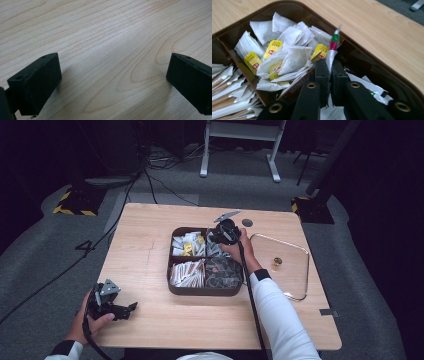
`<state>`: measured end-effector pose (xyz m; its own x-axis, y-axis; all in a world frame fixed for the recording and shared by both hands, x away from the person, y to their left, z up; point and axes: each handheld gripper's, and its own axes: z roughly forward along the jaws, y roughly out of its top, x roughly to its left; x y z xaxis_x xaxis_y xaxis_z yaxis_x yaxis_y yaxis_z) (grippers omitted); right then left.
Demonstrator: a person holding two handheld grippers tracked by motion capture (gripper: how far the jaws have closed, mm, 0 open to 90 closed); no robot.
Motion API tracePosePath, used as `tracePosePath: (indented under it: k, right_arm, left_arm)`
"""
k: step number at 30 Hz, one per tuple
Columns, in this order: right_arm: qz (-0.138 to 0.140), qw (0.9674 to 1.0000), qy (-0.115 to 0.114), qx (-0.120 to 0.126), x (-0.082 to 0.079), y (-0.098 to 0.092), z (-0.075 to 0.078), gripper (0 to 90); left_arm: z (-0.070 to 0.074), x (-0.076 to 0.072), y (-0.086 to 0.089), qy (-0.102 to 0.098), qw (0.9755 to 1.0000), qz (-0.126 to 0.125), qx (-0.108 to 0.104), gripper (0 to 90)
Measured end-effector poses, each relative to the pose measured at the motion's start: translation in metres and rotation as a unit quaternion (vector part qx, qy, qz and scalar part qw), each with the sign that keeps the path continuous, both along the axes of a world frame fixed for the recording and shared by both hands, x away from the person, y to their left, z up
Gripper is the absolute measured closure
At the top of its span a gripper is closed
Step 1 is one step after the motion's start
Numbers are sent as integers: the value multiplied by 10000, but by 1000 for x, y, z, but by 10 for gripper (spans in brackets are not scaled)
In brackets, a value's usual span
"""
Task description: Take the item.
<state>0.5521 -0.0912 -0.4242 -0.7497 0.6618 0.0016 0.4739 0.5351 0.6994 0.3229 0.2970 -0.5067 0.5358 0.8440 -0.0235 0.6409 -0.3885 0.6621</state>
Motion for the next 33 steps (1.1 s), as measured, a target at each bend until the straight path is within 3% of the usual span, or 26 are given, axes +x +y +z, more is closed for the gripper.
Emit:
tracePosePath:
  k: [19,33]
  right_arm:
    - [84,9987,-342,360,-20,-21,25,887]
    - [323,9957,-602,625,-45,-53,39,887]
  left_arm:
    - [0,0,0,-2,10000,6,1,1]
    - [0,0,0,-1,10000,13,0,1]
